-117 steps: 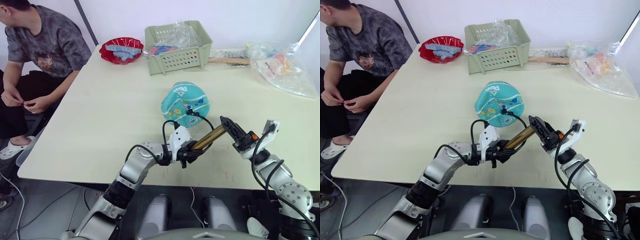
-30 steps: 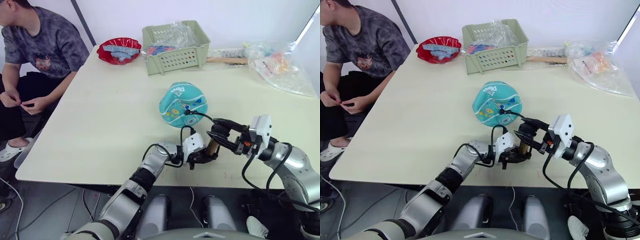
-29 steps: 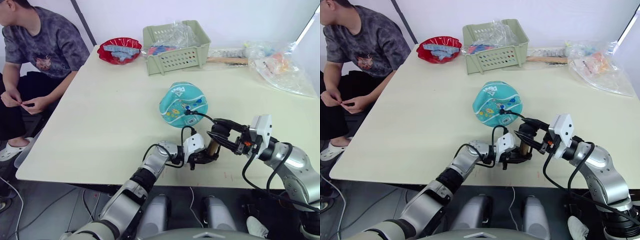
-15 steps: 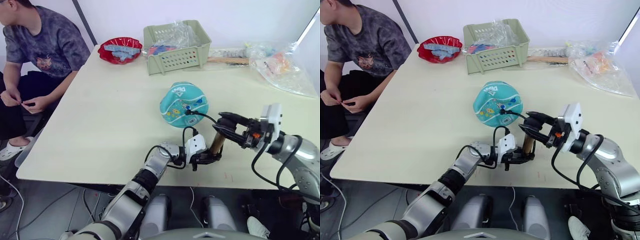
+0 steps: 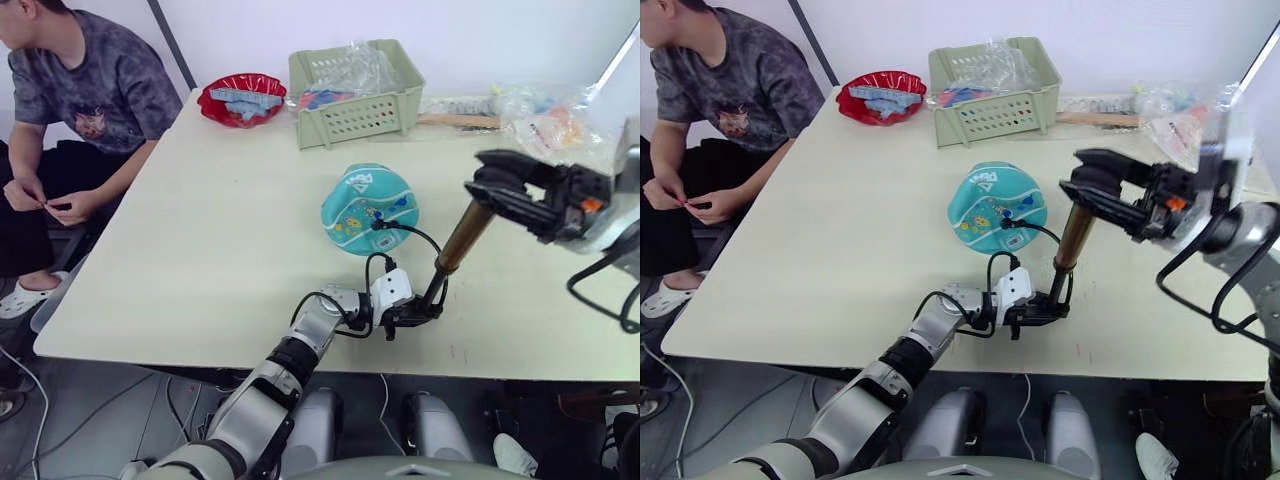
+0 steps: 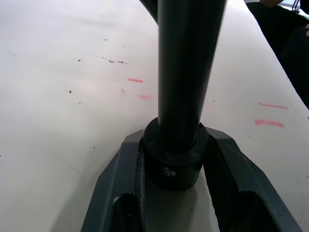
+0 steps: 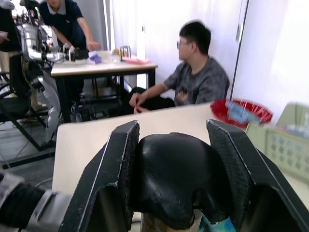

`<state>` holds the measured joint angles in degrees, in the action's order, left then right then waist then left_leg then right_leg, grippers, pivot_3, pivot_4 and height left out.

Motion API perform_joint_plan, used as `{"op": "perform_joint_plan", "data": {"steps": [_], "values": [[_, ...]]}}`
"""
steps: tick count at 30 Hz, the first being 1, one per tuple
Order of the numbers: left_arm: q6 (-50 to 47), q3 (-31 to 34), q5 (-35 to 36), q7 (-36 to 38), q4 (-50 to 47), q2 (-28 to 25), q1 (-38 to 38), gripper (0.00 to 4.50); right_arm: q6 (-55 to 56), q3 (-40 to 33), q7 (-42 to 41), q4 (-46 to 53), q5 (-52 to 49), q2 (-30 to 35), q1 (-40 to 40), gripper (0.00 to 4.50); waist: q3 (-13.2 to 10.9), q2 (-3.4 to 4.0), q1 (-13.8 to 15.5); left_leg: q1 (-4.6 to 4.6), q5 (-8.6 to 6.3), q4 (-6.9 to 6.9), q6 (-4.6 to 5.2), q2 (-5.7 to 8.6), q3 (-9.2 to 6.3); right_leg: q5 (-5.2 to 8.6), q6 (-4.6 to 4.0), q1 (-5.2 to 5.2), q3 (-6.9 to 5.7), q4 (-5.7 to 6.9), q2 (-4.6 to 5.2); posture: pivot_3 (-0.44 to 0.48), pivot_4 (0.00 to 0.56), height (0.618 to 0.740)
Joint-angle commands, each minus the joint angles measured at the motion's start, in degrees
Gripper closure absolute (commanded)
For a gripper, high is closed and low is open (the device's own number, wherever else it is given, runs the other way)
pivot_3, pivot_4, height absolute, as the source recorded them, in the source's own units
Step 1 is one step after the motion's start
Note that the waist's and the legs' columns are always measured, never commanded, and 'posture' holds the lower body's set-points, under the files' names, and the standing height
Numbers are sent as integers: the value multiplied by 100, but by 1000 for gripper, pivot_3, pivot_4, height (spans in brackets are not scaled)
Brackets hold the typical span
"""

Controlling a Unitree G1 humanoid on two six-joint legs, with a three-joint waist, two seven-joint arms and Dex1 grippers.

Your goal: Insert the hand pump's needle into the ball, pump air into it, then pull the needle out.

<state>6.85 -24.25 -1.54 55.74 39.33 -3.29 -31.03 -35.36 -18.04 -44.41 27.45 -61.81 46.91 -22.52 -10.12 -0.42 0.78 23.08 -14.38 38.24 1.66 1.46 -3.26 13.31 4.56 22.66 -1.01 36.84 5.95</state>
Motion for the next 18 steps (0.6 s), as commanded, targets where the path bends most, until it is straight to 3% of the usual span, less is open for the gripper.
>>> {"op": "perform_joint_plan", "data": {"steps": [1,8,18], "values": [[-67,-93,-195,-1,270,-51,119,3333,63,-654,86,76,-482,141,-322,2769,0,0,1,3,0,0,0,0,-3,0,0,0,-3,-1,0,0,150,740],[-8,-94,-243,-5,373,-49,128,3334,-28,-677,-103,-73,-486,379,-409,2769,-1,0,-2,5,0,0,0,0,-1,0,0,2,-3,-1,0,0,150,740],[113,-87,-295,-87,507,-18,76,3342,563,75,-382,327,789,-198,1052,2769,14,-19,0,-6,0,1,1,0,-6,1,1,-11,-8,-1,-1,0,150,740]]}}
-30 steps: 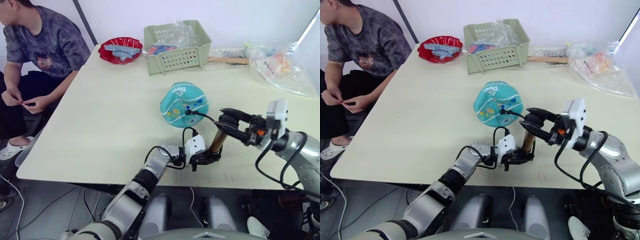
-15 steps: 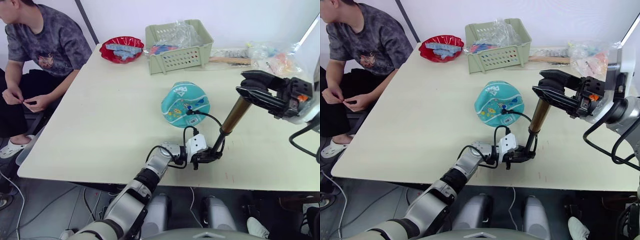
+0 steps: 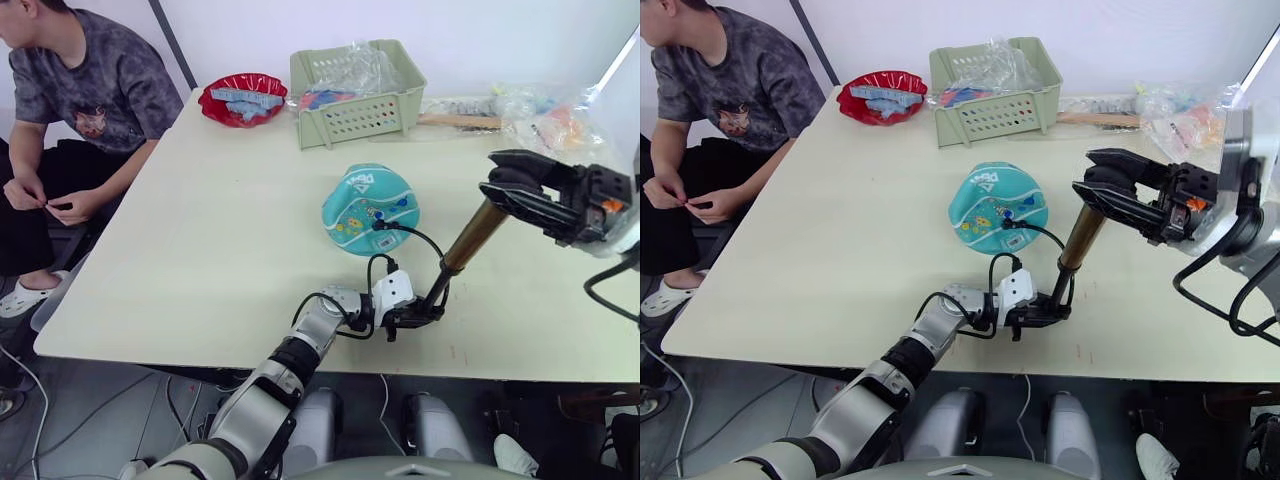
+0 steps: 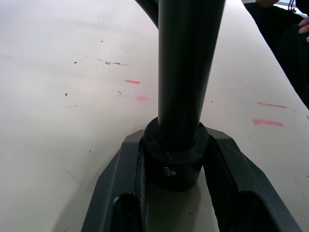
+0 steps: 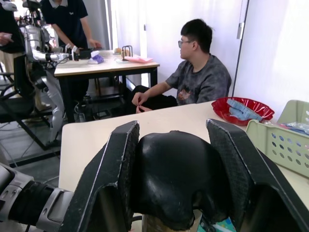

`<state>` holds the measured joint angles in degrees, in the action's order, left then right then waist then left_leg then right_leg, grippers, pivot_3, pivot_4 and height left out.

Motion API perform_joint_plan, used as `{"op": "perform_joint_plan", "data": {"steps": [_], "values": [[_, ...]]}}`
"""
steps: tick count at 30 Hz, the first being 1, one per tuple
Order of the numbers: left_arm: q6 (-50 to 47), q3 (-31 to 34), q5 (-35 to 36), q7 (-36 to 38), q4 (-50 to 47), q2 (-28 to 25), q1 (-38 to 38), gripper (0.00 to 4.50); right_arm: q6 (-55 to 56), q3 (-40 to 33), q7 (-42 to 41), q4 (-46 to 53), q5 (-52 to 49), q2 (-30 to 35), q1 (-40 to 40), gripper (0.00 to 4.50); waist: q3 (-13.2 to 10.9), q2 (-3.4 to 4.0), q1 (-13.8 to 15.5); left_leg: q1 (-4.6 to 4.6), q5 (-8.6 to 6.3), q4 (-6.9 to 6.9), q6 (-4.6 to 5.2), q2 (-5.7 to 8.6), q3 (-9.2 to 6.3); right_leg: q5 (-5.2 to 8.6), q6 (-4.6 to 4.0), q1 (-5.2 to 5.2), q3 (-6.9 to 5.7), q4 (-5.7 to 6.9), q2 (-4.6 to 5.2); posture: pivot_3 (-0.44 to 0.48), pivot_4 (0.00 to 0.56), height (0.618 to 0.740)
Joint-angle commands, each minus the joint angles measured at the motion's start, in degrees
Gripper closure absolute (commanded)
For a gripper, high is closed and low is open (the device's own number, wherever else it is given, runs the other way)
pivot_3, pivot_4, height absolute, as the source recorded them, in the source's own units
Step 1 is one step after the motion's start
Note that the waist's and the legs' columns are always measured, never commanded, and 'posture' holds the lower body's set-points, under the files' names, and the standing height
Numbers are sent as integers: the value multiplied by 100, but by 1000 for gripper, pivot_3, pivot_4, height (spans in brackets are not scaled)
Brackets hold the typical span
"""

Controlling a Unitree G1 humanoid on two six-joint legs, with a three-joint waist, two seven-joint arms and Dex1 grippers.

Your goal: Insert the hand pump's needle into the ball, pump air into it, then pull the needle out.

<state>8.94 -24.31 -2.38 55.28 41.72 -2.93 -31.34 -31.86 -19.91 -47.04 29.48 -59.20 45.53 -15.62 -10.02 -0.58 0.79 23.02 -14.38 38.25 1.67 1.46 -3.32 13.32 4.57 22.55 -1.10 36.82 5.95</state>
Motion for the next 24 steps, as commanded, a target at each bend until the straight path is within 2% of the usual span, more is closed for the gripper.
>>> {"op": "perform_joint_plan", "data": {"steps": [1,8,13,19,24], "values": [[-85,-83,-218,-46,271,-52,106,3342,279,349,-163,128,645,-116,550,2769,14,-14,0,-4,0,0,0,0,0,0,0,-4,0,0,0,0,150,740],[-51,-64,-285,-75,282,-32,102,3342,932,1071,-329,-49,1636,-398,1346,2769,75,-51,-2,-31,0,3,-1,-10,-13,12,18,-33,-15,-3,-1,0,150,740],[-35,-42,-321,-106,287,-16,100,3342,1652,1760,-184,-757,2691,-852,1673,2769,100,-57,-2,-30,0,2,-1,-7,-23,5,6,-37,-25,-5,-1,0,150,740],[-21,-24,-323,-136,326,-16,83,3342,2137,2085,-176,-1295,3224,-1121,1835,2769,118,-55,-2,-33,0,2,-1,-7,-27,8,10,-42,-29,-6,0,0,150,740],[23,-34,-337,-139,363,-20,83,3342,2240,1880,-202,-1216,3099,-1120,1706,2769,128,-56,-2,-33,0,2,-1,-7,-31,12,15,-44,-34,-7,0,0,150,740]]}}
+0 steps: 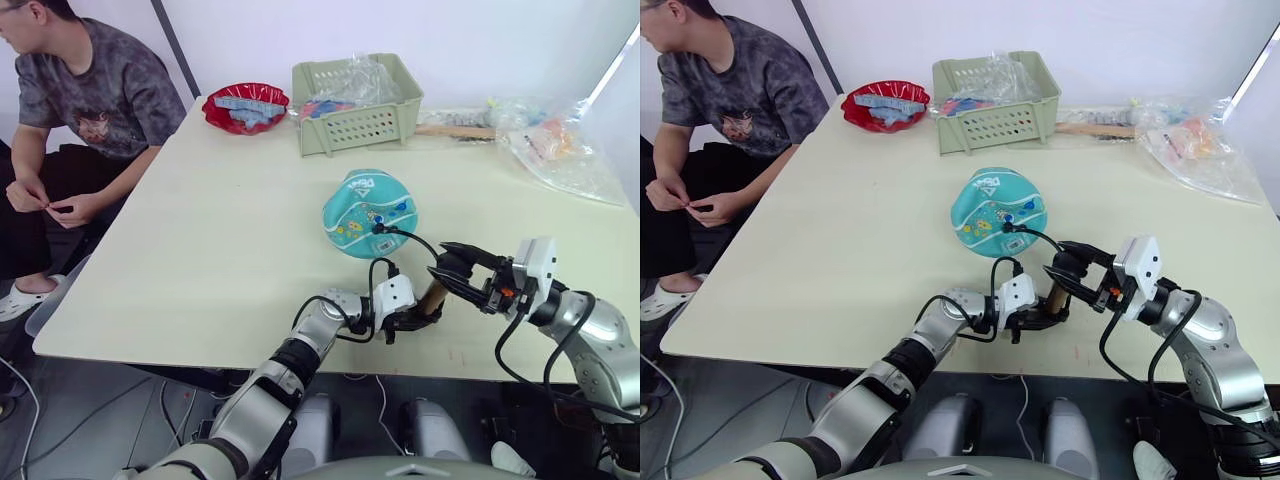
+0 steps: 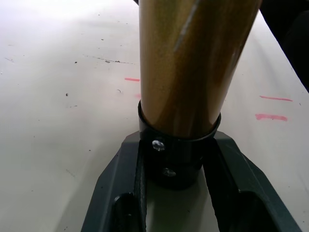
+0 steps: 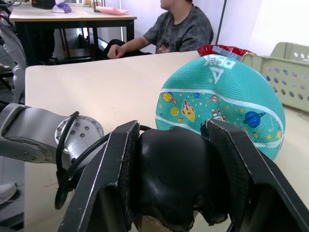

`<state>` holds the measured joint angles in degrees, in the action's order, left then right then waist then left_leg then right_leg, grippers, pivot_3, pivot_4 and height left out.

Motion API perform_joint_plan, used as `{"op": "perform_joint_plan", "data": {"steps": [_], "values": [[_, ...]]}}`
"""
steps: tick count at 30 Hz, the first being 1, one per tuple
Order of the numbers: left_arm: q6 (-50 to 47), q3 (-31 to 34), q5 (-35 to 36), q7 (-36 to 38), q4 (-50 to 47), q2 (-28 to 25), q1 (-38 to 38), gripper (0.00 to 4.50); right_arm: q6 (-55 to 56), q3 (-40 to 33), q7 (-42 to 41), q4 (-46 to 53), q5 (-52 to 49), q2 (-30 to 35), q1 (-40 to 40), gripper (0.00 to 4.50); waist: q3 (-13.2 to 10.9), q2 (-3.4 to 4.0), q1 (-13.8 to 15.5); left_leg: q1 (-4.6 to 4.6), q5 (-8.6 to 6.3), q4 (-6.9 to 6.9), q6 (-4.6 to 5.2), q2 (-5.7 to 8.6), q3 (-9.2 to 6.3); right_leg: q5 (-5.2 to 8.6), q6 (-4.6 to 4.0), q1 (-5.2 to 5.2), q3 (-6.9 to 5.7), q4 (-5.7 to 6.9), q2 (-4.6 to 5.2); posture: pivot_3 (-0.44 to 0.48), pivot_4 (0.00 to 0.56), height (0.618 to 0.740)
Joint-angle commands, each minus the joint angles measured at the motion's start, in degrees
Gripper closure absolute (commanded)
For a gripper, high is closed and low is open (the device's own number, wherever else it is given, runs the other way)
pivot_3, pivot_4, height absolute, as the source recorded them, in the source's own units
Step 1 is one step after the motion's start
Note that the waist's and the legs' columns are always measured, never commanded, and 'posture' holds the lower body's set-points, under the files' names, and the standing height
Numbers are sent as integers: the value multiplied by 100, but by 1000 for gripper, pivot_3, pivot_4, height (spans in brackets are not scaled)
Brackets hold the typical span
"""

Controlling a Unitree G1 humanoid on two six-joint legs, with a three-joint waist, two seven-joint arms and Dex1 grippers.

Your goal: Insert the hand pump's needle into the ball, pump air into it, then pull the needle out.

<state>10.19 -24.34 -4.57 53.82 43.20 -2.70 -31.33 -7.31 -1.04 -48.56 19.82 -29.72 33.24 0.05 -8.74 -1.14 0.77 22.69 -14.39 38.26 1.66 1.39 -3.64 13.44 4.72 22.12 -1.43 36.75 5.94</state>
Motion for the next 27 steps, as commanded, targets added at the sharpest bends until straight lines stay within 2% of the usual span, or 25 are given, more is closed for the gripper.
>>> {"op": "perform_joint_plan", "data": {"steps": [1,10,13,16,20,23,27], "values": [[-94,-32,-118,14,224,-45,79,3342,-333,-165,-74,-107,-62,186,19,2769,0,0,0,0,0,0,0,0,0,0,0,0,0,0,0,0,150,740],[-65,-47,-122,52,251,-51,91,3342,-1617,-1429,-134,431,-1861,1010,-1066,2769,-41,42,6,22,0,0,0,1,-4,-10,-15,11,-4,-4,9,0,150,740],[-46,-49,-130,59,283,-34,82,3342,-2038,-1873,-111,345,-2452,1354,-1523,2769,-45,44,7,27,0,-4,0,4,-6,-9,-17,15,-9,-6,8,0,150,740],[-7,-59,-144,59,332,9,65,3342,-2467,-2363,-161,146,-3092,1788,-2075,2769,-79,76,6,34,1,1,1,5,0,-11,-14,19,-5,-6,17,0,150,740],[28,-57,-158,42,425,75,8,3342,-2868,-2627,-72,-66,-3605,2114,-2665,2769,-87,63,11,43,1,2,2,7,-2,-10,-15,28,-9,-5,14,0,150,740],[62,-50,-170,38,493,100,-16,3342,-3075,-2701,-28,-114,-3789,2206,-2877,2769,-86,66,6,93,1,7,2,11,-4,-14,-18,78,-11,0,13,0,150,740],[98,-58,-186,38,537,115,-16,3342,-3172,-2623,-61,61,-3675,2177,-2723,2769,-86,66,6,113,2,7,1,20,2,-15,-20,101,-8,2,16,0,150,740]]}}
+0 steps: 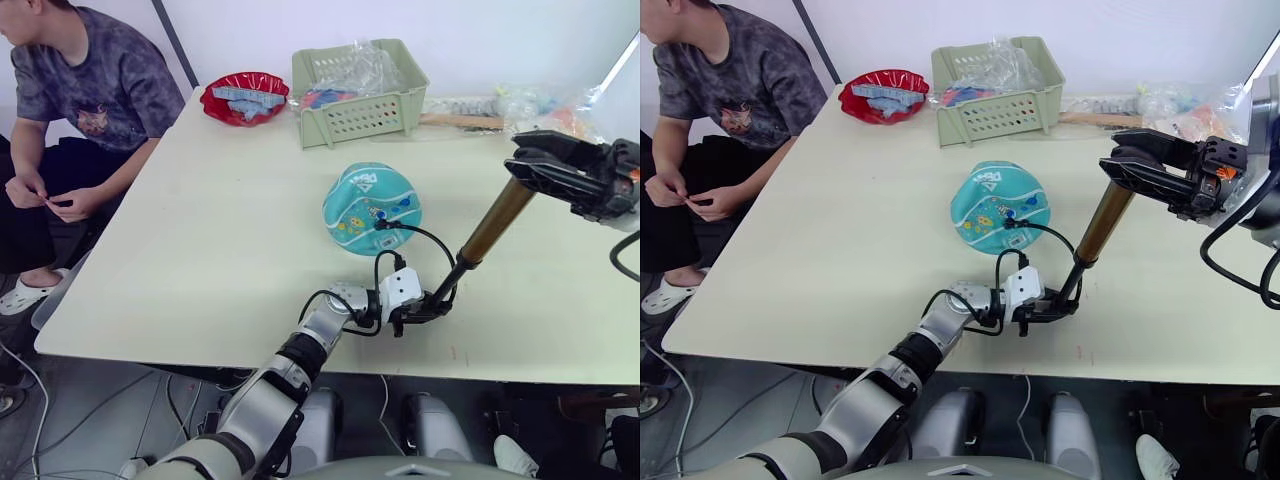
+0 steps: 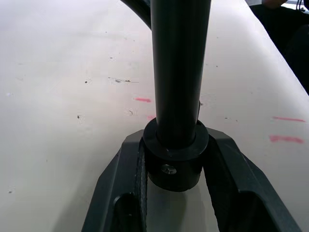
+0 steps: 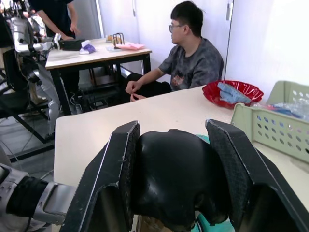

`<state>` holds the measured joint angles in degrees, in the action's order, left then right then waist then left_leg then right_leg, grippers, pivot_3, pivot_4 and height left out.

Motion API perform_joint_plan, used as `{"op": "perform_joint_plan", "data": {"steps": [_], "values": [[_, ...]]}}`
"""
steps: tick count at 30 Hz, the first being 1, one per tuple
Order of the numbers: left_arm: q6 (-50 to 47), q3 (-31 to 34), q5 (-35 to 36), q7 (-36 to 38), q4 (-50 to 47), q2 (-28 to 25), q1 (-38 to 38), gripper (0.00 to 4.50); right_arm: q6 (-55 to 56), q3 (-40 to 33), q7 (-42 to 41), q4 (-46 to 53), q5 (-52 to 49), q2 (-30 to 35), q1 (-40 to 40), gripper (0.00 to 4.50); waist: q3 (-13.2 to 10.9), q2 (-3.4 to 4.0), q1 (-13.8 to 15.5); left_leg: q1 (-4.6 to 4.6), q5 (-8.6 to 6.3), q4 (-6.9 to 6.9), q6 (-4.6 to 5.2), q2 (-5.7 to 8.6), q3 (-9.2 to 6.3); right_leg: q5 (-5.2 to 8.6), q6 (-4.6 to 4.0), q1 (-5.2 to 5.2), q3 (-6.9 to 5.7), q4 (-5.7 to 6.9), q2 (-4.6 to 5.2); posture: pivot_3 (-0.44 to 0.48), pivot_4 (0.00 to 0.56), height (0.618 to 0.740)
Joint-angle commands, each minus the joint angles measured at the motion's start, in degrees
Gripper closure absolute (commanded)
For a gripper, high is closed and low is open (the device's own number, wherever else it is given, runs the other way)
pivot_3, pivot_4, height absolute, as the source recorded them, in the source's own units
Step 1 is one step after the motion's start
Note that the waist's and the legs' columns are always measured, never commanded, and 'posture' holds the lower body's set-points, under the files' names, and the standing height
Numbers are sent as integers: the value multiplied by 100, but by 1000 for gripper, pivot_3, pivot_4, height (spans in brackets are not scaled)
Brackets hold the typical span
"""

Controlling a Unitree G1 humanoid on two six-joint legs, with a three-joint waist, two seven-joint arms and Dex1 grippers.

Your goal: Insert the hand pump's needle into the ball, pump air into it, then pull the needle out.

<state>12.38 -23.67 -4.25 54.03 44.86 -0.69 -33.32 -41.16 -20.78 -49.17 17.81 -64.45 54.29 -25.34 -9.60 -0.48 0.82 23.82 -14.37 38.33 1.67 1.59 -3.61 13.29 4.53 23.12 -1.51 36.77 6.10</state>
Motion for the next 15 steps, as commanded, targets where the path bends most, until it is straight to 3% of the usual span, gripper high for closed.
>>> {"op": "perform_joint_plan", "data": {"steps": [1,10,15], "values": [[-115,-125,-219,15,379,-84,181,3342,229,-600,-21,314,-92,54,-86,2769,0,0,1,1,0,-1,0,1,0,0,0,1,0,0,1,0,150,740],[-63,-142,-235,4,485,-23,143,3342,1463,722,-294,819,1916,-687,1583,2769,25,-32,-4,-19,-1,1,1,-1,-3,2,3,-24,-15,-1,-5,0,150,740],[-60,-130,-251,-9,472,-16,156,3342,1884,1398,-338,703,2577,-1028,2159,2769,31,-41,-5,-85,-1,-1,0,-12,-13,16,21,-88,-12,-2,-10,0,150,740]]}}
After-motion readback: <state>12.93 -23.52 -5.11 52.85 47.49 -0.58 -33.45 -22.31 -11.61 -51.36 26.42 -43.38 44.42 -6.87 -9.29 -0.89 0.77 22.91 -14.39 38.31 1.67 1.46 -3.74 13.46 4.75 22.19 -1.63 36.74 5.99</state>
